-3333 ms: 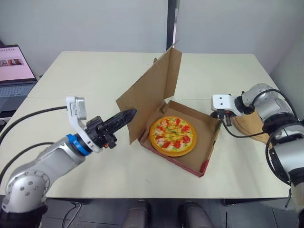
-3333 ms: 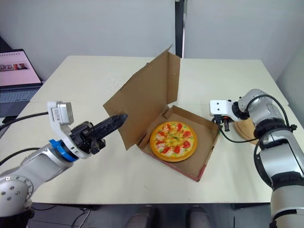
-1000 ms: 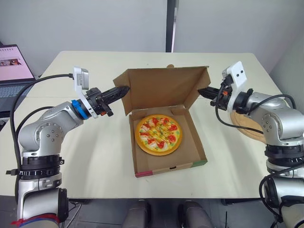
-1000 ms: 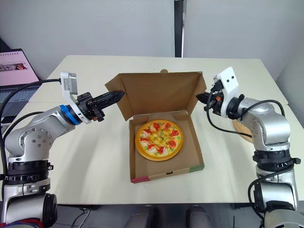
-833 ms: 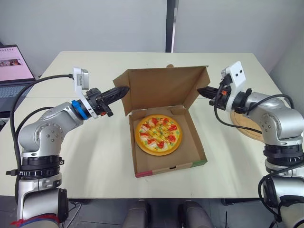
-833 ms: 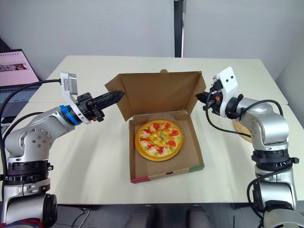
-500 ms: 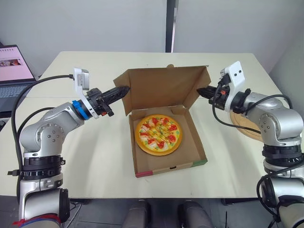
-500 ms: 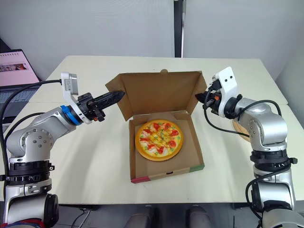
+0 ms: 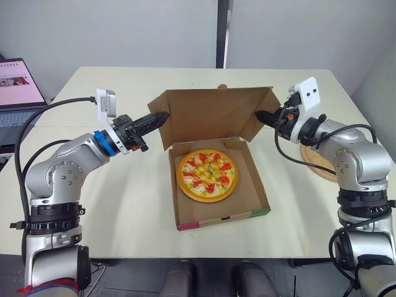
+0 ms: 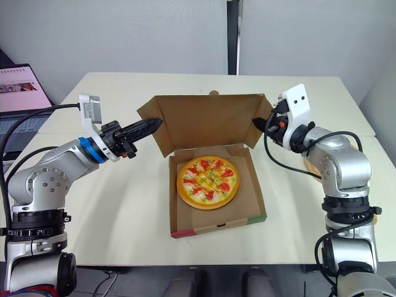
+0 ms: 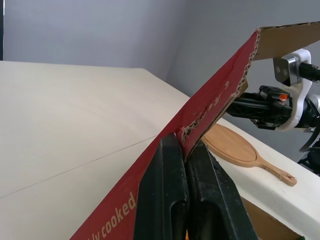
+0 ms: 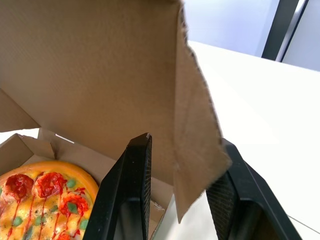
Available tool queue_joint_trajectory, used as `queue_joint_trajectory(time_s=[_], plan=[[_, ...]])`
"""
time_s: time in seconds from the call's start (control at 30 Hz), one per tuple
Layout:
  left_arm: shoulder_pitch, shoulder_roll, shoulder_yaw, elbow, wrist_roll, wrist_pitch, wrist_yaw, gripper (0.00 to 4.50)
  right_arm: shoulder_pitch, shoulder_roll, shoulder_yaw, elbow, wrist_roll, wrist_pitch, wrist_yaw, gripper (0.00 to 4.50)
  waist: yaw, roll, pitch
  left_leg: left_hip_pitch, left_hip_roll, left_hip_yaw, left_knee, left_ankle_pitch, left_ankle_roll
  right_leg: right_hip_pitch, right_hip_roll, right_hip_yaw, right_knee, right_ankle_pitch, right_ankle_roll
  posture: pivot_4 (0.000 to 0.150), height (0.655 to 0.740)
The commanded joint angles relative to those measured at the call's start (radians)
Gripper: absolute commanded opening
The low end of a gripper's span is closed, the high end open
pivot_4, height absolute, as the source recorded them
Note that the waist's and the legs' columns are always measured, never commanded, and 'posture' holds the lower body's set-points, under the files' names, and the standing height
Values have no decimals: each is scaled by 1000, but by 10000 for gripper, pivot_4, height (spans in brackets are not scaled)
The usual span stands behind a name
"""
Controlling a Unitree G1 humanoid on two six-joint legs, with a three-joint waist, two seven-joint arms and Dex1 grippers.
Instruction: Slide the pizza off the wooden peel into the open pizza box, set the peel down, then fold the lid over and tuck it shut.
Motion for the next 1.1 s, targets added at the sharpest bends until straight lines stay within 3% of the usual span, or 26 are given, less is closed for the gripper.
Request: queue_joint_trajectory(time_s=[0.03, 0.13, 0.23, 0.33, 0.73, 1.1], plan=[[-5, -4, 25, -34, -8, -2, 2, 0, 2, -26, -57, -74, 38, 1, -7, 15805, -1, 0, 0, 0, 0, 0, 0, 0, 0, 0, 0, 0, 0, 0, 0, 1500, 7400], [-8, -6, 22, -31, -4, -3, -1, 0, 6, -19, -58, -95, 55, 5, -16, 15805, -2, 0, 0, 0, 0, 0, 0, 0, 0, 0, 0, 0, 0, 0, 0, 1500, 7400], [-14, -9, 19, -27, -2, -3, -1, 0, 9, -12, -47, -106, 66, 11, -24, 9979, -3, 0, 0, 0, 0, 0, 0, 0, 0, 0, 0, 0, 0, 0, 0, 1500, 7400], [-19, -11, 17, -26, -1, -3, 0, 0, 11, -13, -38, -111, 77, 18, -26, 355, -1, 0, 0, 0, 0, 0, 0, 0, 0, 0, 0, 0, 0, 0, 0, 1500, 7400], [-114, -69, -37, -28, 36, -10, 44, 0, -4, -53, -78, -167, 78, 64, -100, 355, 3, 0, 0, 0, -1, 0, 0, 0, 0, 0, 0, 0, 0, 0, 0, 1500, 7400], [-305, -210, -159, 204, 222, -140, 4, 0, -25, -98, -154, -280, 87, 197, -219, 355, 0, -1, 1, 0, -1, 0, 0, 0, 0, 0, 0, 0, 0, 0, 0, 1500, 7400]])
